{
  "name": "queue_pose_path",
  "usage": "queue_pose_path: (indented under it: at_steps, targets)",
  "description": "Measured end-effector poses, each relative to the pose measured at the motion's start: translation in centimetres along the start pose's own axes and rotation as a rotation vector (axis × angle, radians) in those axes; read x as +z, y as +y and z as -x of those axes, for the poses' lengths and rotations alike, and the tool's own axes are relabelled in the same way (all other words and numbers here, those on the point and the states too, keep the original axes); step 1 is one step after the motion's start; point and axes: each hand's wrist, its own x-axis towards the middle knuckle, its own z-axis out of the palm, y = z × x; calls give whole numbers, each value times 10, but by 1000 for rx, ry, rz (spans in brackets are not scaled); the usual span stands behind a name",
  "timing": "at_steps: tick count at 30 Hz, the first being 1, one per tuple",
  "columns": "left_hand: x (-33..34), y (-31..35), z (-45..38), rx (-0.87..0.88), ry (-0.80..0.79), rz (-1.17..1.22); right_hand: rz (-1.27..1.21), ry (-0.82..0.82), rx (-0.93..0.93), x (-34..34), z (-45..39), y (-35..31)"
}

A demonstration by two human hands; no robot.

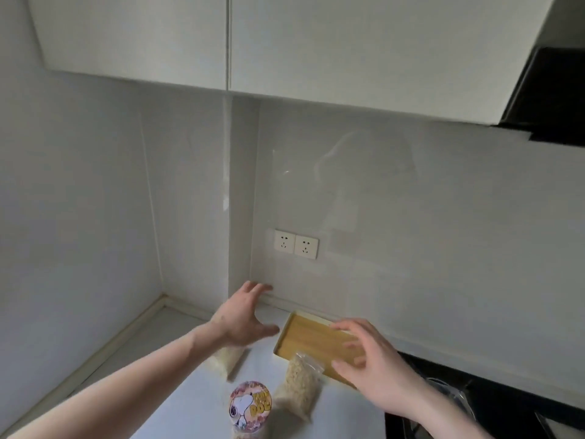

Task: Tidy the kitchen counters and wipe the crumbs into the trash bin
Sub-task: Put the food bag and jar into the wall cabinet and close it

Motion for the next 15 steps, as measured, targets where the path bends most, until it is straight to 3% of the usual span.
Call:
queue_pose_path:
  at_steps: [7,11,15]
  targets:
    - [-234,76,-12,298,528,-60,120,394,-441,-134,-73,-124]
    - [-329,111,-20,319,733,-322,266,603,-625,-197,-105,-186]
    - [-387,132,-39,231,808,-533,429,775,-708,-237,-125,-219]
